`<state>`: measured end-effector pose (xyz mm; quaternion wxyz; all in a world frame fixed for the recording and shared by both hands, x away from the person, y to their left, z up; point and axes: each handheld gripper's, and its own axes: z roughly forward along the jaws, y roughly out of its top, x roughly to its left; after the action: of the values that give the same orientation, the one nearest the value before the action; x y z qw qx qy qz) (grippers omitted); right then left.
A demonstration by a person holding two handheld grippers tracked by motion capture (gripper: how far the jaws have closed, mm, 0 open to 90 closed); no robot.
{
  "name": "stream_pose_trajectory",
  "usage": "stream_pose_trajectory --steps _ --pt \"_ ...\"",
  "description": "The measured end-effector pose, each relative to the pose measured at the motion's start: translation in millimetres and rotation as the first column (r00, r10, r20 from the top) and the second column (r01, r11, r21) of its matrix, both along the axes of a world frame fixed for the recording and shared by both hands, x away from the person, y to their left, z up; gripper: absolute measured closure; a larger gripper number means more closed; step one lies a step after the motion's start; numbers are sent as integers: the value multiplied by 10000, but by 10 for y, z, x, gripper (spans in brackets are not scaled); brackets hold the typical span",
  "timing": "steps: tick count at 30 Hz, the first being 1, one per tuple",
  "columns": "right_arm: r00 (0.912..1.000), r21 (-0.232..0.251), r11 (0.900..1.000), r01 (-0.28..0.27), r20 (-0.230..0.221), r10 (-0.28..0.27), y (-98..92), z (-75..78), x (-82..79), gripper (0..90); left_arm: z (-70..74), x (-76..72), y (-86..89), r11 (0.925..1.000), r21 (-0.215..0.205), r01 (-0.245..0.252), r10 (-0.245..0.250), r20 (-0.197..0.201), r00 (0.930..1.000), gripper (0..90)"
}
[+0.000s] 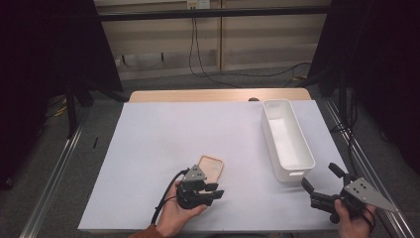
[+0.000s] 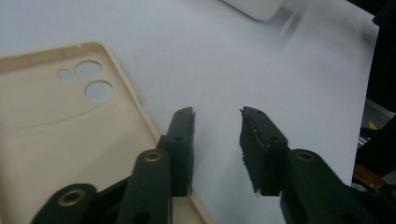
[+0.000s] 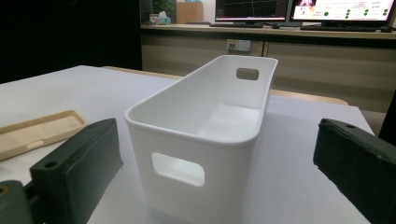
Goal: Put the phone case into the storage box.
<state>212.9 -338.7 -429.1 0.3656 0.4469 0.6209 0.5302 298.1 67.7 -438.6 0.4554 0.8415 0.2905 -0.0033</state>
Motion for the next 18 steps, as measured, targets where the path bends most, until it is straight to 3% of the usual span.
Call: stream_pose_trajectory --steps 7,12,18 --pt "10000 6 10000 5 12 -5 -2 0 0 4 42 -33 34 9990 -409 -151 187 895 9958 394" --pt "10000 9 10000 7 13 -7 -5 1 -2 3 67 -19 79 9957 -815 -430 519 1114 9924 214" --pt "10000 12 10000 37 35 -37 -8 3 -6 4 119 8 205 9922 -1006 -731 871 1431 9859 93"
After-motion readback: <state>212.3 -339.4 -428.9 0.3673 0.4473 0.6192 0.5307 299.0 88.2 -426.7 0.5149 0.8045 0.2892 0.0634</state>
